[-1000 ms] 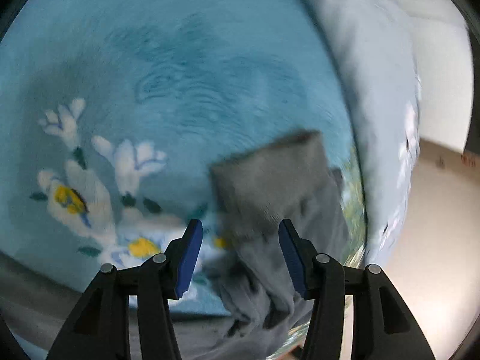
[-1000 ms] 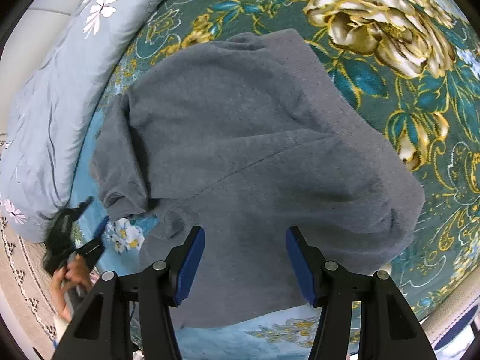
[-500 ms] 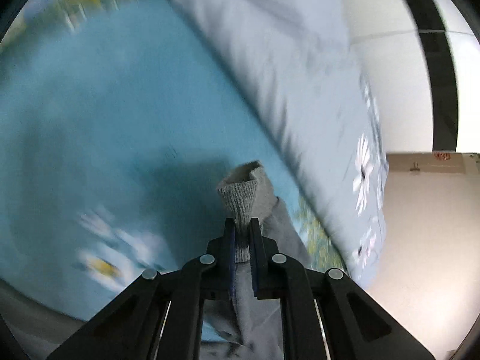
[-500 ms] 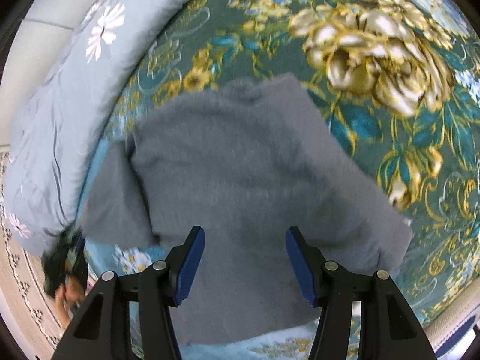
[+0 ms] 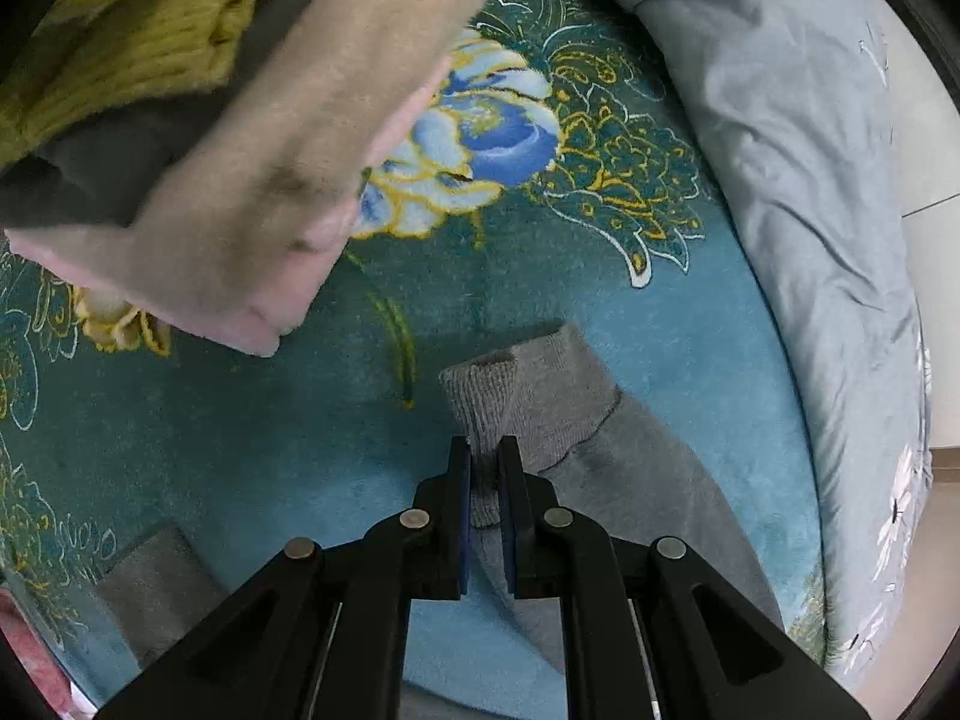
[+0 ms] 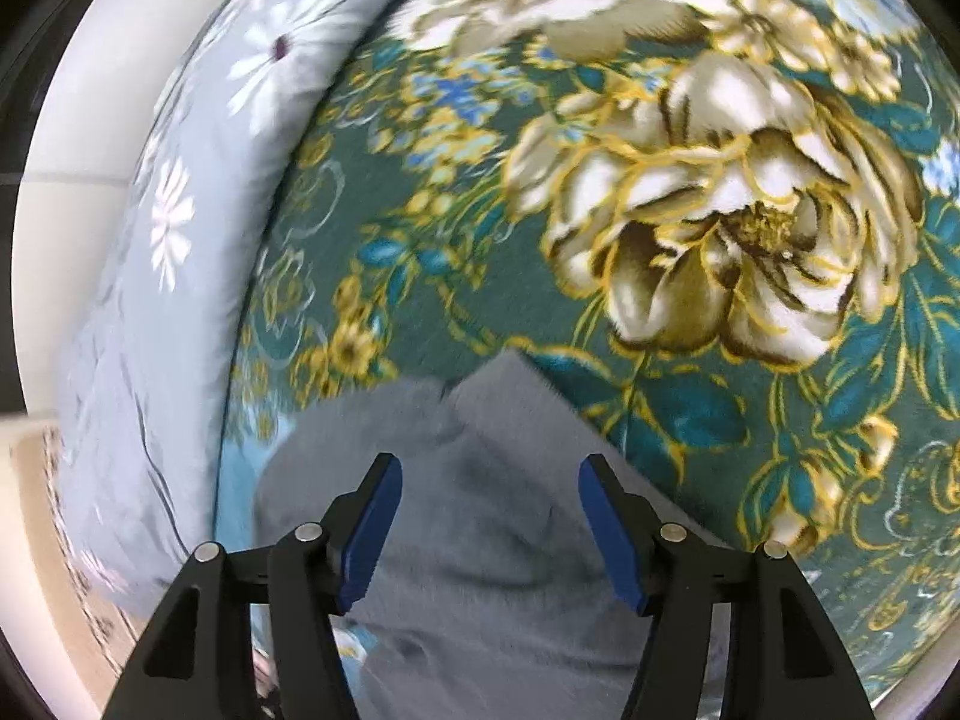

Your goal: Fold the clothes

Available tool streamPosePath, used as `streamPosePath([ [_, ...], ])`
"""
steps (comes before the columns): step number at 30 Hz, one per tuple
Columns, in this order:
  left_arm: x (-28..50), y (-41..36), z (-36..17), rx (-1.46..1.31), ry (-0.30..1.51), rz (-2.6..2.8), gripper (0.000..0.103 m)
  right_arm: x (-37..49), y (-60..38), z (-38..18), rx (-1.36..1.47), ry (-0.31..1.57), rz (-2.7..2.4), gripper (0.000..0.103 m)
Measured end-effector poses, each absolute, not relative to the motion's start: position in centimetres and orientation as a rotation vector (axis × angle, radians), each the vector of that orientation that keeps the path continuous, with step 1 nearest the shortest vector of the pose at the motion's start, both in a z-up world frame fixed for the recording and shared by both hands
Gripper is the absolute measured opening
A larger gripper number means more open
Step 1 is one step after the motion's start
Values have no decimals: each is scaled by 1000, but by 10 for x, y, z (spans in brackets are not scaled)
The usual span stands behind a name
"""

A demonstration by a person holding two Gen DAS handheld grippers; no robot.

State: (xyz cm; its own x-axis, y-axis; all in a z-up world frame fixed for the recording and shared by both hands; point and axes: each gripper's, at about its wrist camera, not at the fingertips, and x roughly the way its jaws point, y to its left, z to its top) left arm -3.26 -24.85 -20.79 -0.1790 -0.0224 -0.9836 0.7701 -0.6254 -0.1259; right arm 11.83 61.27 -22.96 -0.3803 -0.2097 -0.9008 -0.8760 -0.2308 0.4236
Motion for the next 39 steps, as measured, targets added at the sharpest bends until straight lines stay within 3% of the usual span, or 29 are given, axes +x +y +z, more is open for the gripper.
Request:
streamPosePath([
  [14,-61,-240,-188,1587,740,-1871,8,104,640,-286,-1341,1635,1592,65],
  [23,-61,-243,-192,1586,746,-1849,8,92,635,-274,-1490,1763,1781,66],
  [24,-61,-243,-192,1584,752,-1848,8,91,633,-271,-1494,1771,1813,64],
  [27,-63,-242,-193,1577,763,-1845,8,87,625,-268,-1518,1803,1878,41],
  [31,-67,-240,-192,1578,768,-1851,8,68,607,-273,-1675,1624,1864,26],
  [34,-71,-239,-183,1551,770,-1898,8,64,601,-265,-1625,1554,1880,7],
  [39,-80,-246,-152,1418,806,-2034,8,79,632,-216,-1271,1538,2025,5],
])
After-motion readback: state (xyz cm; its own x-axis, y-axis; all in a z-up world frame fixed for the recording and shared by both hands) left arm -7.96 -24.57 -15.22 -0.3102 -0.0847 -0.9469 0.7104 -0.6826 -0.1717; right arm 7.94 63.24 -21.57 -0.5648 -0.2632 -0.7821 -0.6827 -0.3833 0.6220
